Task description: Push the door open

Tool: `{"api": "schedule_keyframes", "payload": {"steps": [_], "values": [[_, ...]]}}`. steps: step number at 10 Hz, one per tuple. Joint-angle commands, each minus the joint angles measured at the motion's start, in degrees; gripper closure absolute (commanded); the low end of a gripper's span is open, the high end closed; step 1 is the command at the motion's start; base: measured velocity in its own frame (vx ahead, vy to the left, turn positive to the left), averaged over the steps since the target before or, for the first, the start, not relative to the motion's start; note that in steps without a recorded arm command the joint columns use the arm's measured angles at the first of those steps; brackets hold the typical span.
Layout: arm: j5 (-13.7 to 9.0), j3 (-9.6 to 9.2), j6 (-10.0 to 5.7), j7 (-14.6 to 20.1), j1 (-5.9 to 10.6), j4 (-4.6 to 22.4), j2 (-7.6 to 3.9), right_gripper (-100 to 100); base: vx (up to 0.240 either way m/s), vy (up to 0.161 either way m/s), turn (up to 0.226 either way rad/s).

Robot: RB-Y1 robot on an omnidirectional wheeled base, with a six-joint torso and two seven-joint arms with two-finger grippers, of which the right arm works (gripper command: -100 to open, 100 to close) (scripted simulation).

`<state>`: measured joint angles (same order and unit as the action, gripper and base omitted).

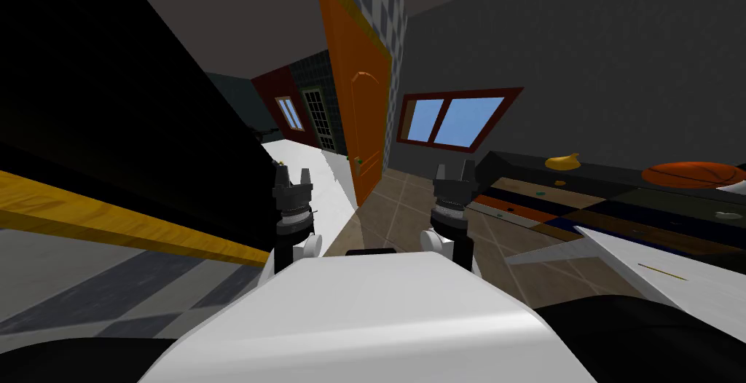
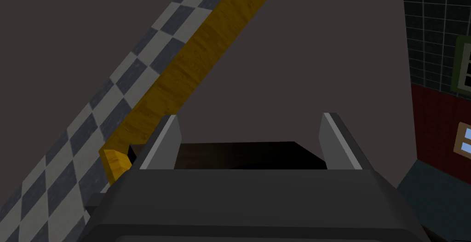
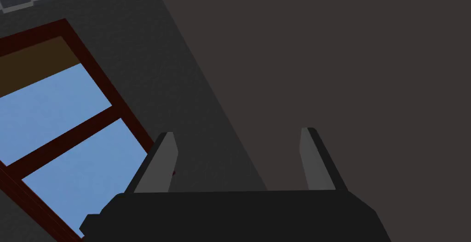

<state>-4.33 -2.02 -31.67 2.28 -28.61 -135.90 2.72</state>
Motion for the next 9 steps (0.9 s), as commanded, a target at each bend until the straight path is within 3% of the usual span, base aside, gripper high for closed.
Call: {"api": "schedule_keyframes", "payload": {"steps": [1, 9], "values": [[0.1, -0.54, 0.35, 0.1, 0.95, 1.8, -0.76, -100, 0.003, -0.105, 0.101], [0.5, -3.16, 2.05, 0.4, 5.54, 10.4, -3.45, -100, 0.098, -0.042, 0.095]]}}
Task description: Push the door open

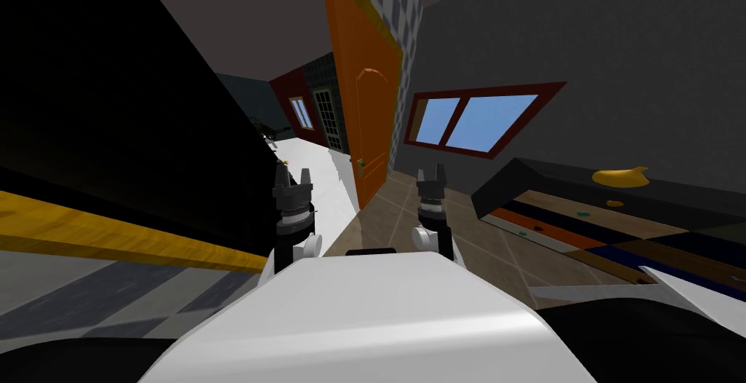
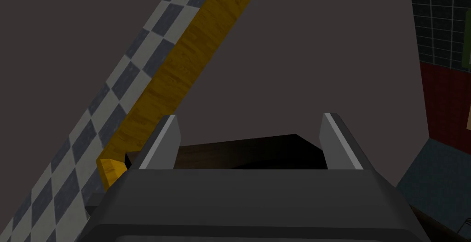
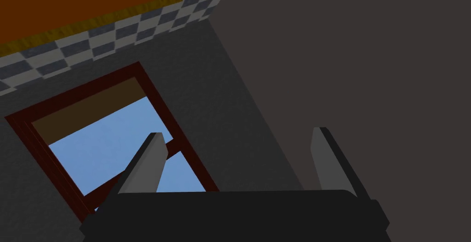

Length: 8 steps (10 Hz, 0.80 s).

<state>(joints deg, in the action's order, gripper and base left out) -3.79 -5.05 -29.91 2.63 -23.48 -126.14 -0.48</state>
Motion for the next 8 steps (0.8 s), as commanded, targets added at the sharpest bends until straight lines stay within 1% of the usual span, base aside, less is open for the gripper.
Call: {"api": "schedule_keyframes", "payload": {"steps": [1, 6, 8], "values": [[0.0, -0.46, 0.52, 0.1, 0.99, 1.7, -0.53, -100, 0.072, -0.057, 0.074], [0.4, -2.43, 1.80, 0.3, 4.45, 8.2, -1.84, -100, 0.090, -0.062, 0.113], [0.5, -3.30, 2.36, 0.4, 5.97, 11.1, -2.30, -100, 0.095, -0.080, 0.113]]}}
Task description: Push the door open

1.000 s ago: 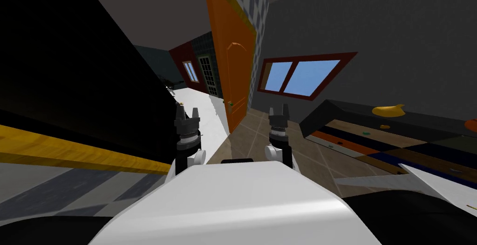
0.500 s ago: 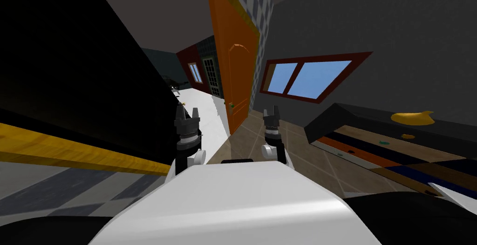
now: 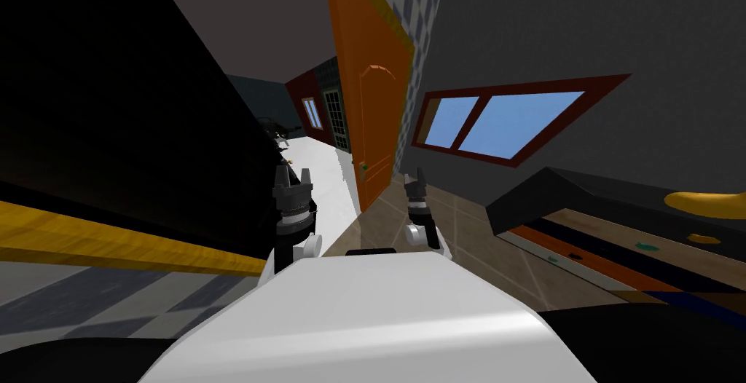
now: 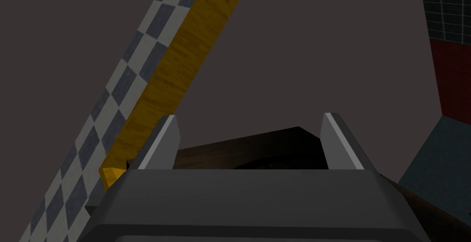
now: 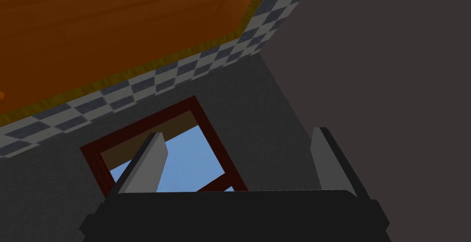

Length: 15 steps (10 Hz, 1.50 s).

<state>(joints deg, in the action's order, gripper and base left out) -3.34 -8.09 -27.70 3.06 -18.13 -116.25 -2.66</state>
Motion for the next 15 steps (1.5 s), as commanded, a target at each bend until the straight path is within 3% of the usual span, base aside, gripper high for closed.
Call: {"api": "schedule_keyframes", "payload": {"steps": [1, 9, 15], "values": [[0.1, -0.70, 0.43, 0.1, 1.38, 2.6, -0.34, -100, 0.074, -0.078, 0.115], [0.7, -4.42, 2.85, 0.5, 7.90, 14.8, -1.54, -100, 0.080, -0.084, 0.127], [1.2, -7.25, 4.68, 0.9, 12.86, 23.9, -1.83, -100, 0.073, -0.097, 0.131]]}}
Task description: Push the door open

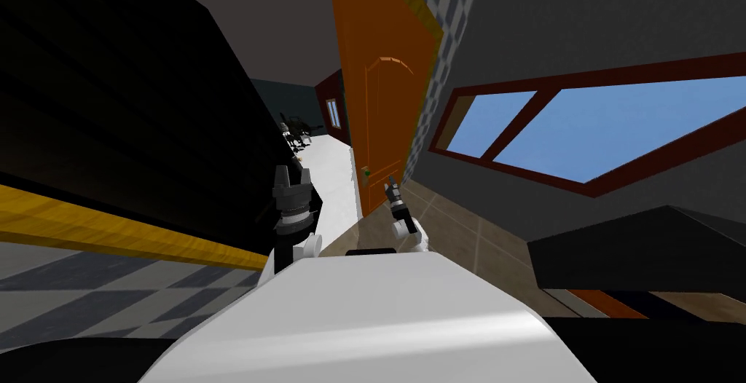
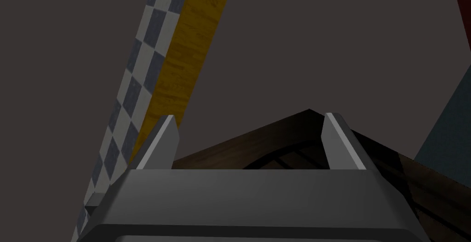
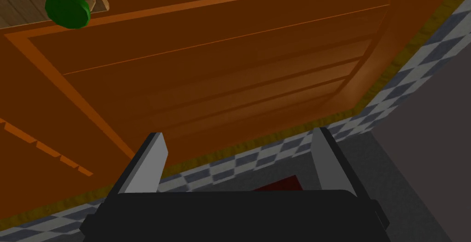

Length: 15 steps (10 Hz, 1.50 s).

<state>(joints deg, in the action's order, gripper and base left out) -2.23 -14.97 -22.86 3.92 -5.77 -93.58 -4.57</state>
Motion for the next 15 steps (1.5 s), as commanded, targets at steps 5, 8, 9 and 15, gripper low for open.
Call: {"api": "schedule_keyframes", "payload": {"steps": [5, 8, 9, 15], "values": [[0.5, -2.59, 1.29, 0.3, 4.42, 8.8, 0.19, -100, 0.066, -0.097, 0.121], [0.7, -3.84, 2.10, 0.4, 6.60, 12.9, 0.38, -100, 0.063, -0.093, 0.106], [0.7, -4.23, 2.35, 0.5, 7.29, 14.1, 0.47, -100, 0.054, -0.089, 0.102], [1.1, -6.33, 3.72, 0.7, 10.97, 21.0, 1.10, -100, 0.057, -0.085, 0.103]]}}
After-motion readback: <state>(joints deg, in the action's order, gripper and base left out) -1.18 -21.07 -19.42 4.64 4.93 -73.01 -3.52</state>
